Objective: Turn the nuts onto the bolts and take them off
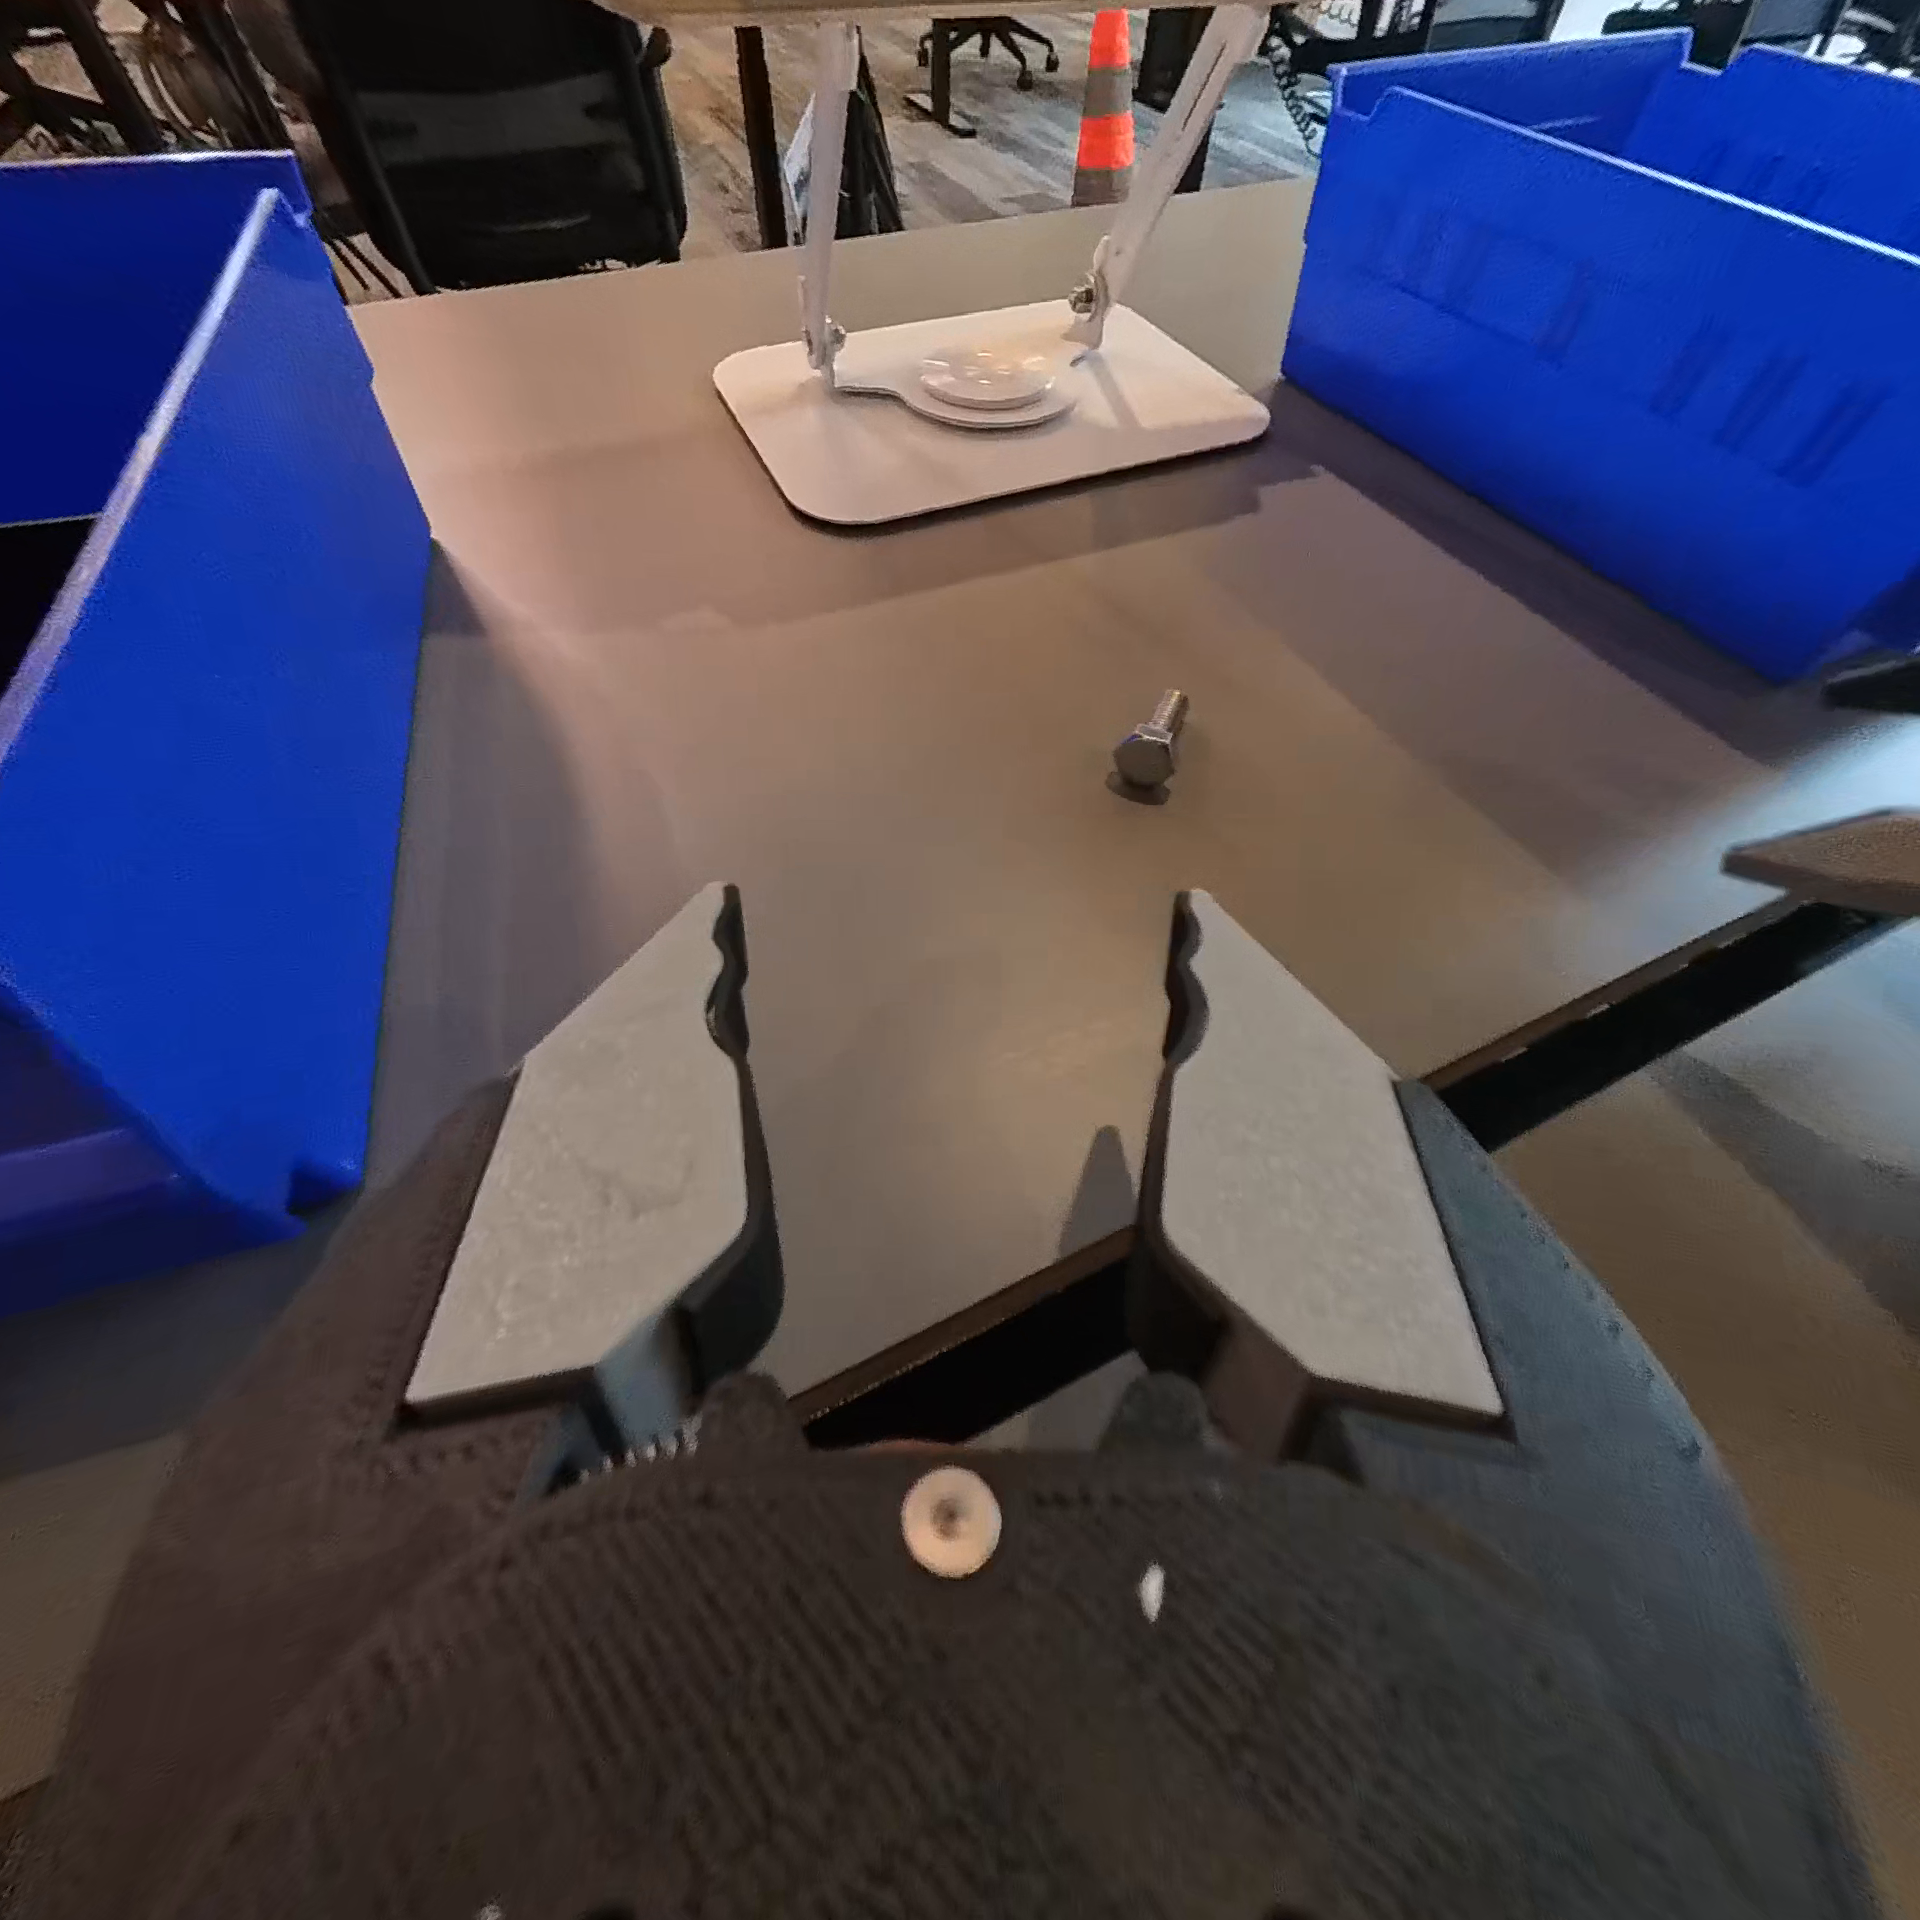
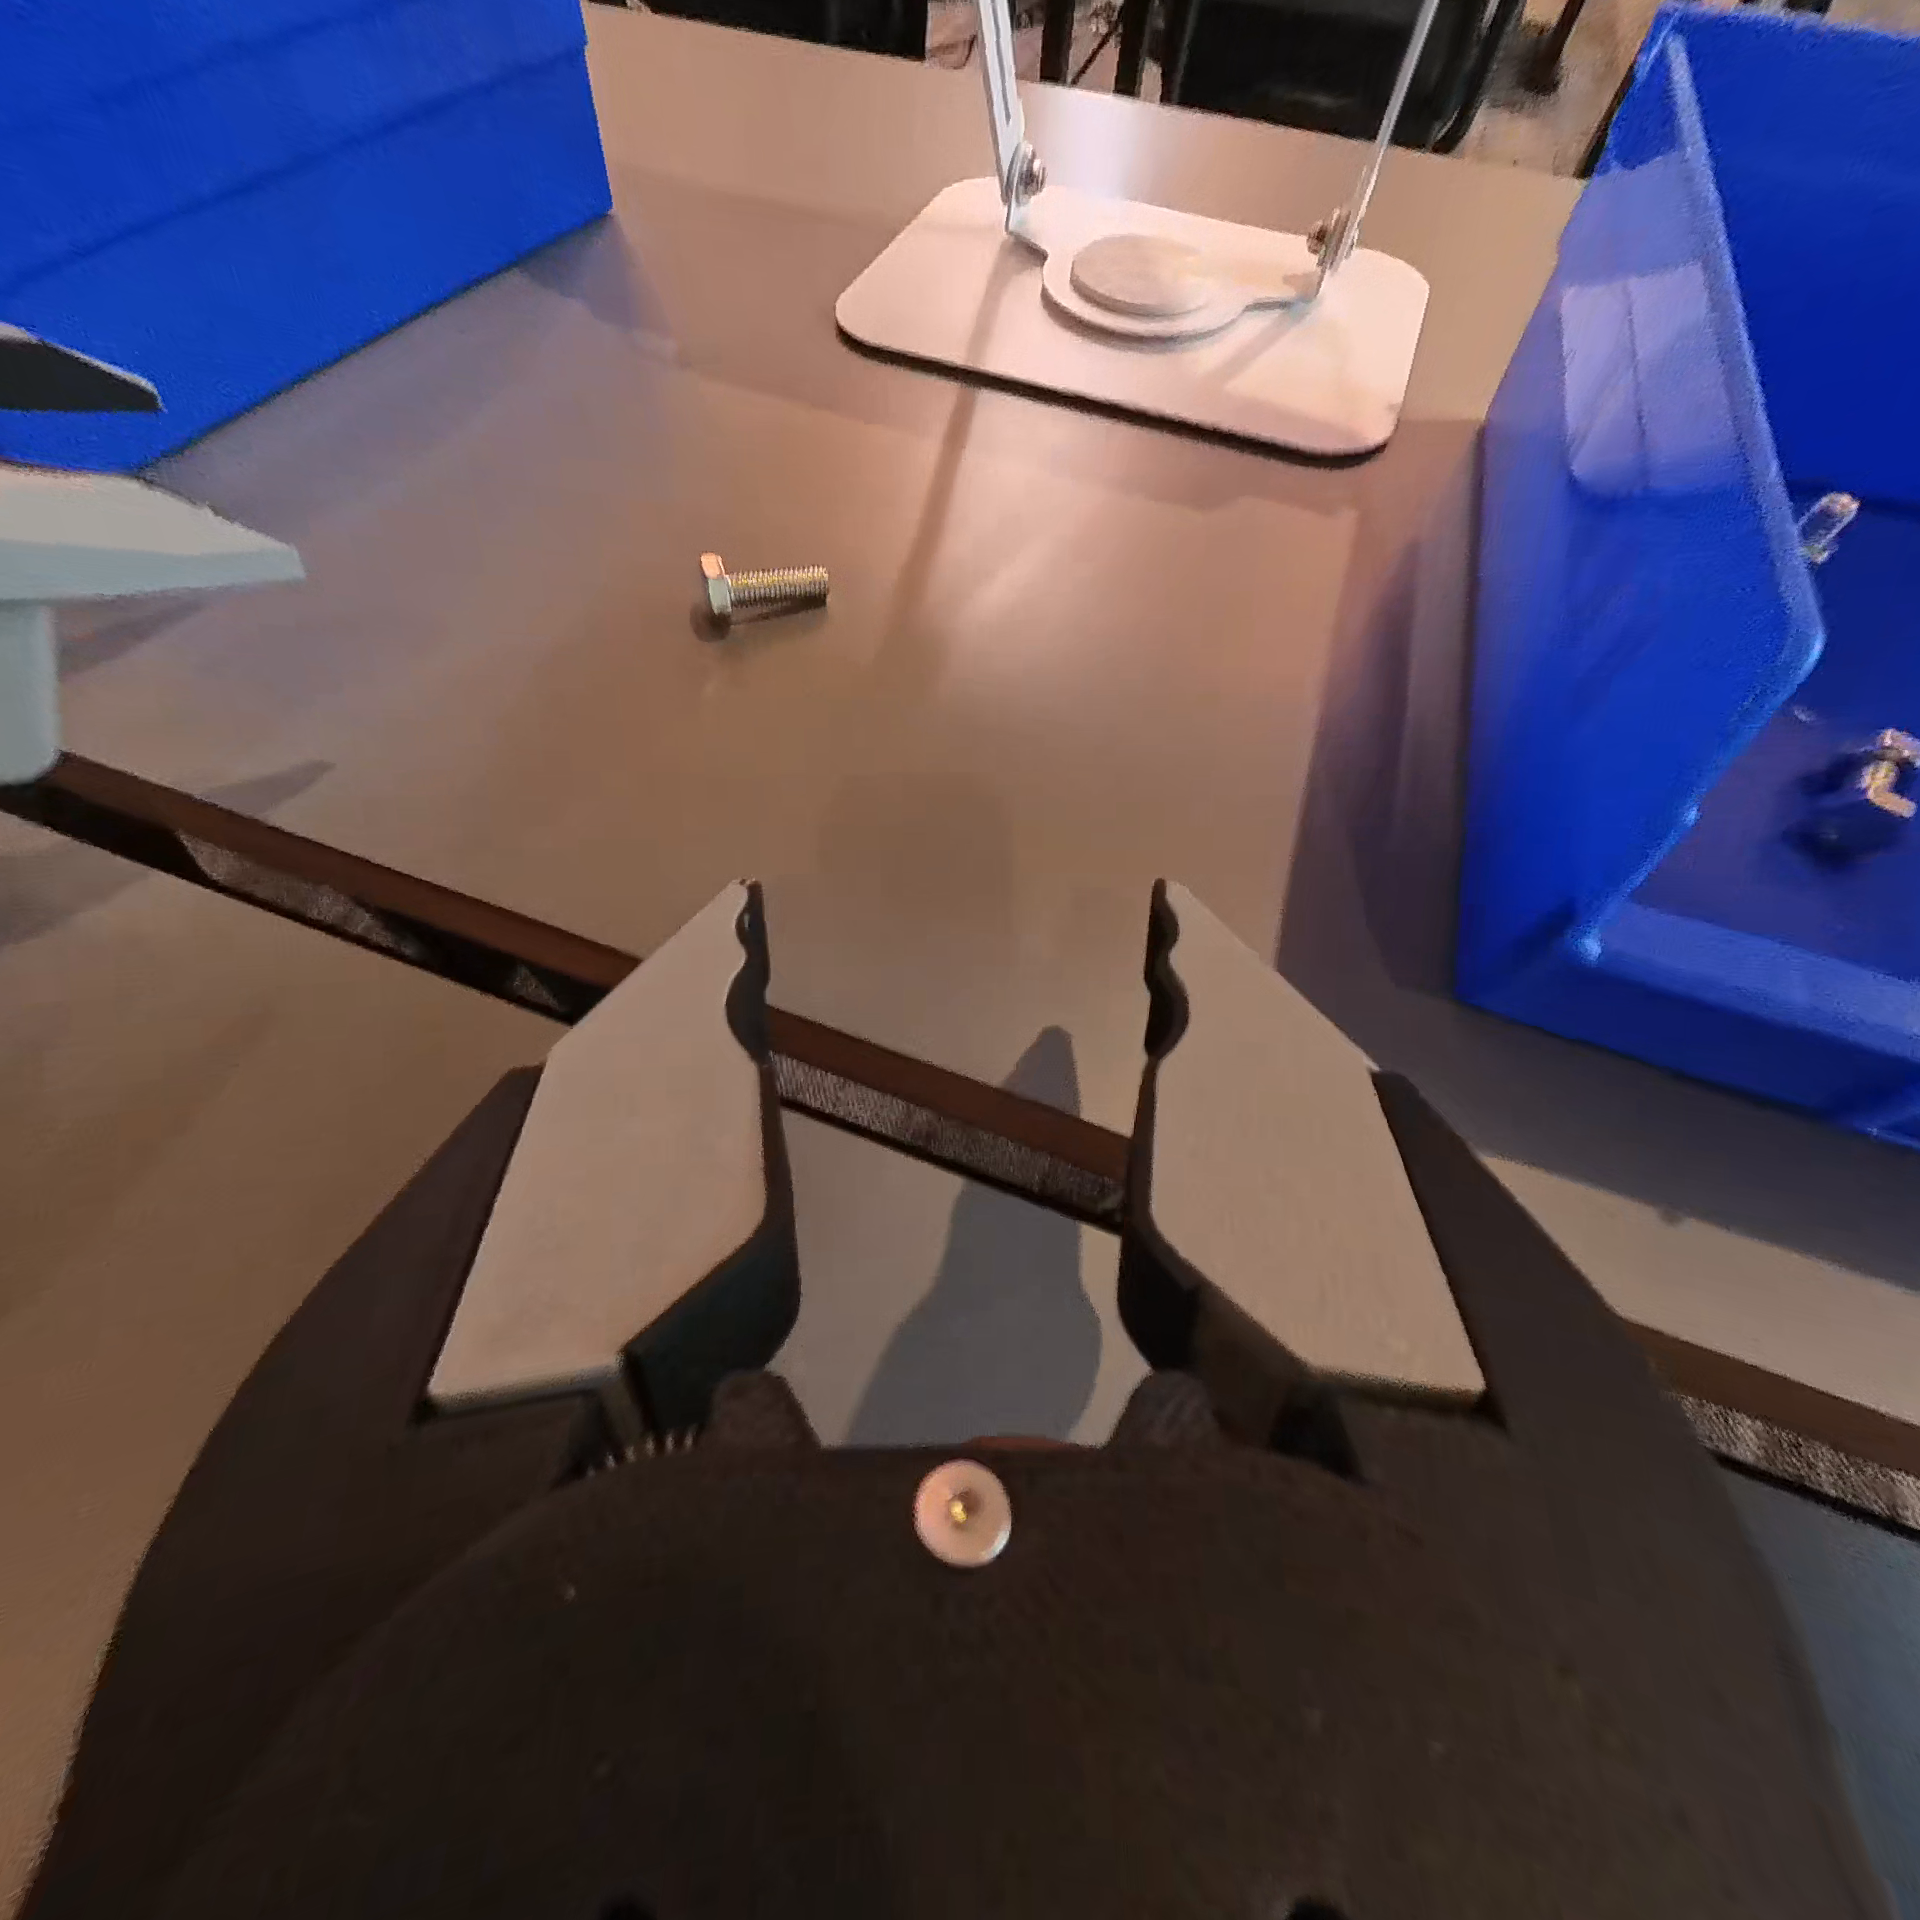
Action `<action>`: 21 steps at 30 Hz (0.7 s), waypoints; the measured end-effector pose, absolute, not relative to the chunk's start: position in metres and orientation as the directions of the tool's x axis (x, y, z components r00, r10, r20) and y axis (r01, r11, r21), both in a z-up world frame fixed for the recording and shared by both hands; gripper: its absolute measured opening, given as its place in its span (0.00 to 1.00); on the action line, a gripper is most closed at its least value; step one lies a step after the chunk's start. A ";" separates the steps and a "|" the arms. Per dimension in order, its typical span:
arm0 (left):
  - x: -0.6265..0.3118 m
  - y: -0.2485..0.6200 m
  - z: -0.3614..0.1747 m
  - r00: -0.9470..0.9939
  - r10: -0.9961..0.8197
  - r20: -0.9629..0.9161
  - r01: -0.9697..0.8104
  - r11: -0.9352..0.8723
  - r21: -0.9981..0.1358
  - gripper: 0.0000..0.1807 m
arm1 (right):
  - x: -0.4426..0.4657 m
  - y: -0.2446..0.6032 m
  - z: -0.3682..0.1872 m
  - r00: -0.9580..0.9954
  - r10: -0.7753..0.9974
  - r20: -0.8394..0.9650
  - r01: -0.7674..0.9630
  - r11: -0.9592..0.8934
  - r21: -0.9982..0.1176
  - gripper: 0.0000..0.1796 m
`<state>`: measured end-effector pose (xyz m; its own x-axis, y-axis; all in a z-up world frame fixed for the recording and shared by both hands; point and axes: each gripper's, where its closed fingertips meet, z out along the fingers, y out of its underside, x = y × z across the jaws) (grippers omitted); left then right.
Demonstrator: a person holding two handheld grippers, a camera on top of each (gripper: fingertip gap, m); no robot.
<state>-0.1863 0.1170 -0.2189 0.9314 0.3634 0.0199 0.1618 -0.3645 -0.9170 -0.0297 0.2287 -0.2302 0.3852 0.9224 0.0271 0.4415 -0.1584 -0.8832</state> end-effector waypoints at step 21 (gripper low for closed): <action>-0.177 0.118 -0.213 0.951 0.309 0.010 0.120 -0.340 -0.933 0.45 | -0.037 0.223 -0.237 0.350 0.932 0.093 0.500 -0.102 -0.860 0.43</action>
<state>-0.1768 0.1175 -0.2131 0.9511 0.3086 0.0101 0.1203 -0.3403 -0.9326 -0.0370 0.2231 -0.2371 0.3498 0.9322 0.0928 0.5002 -0.1021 -0.8599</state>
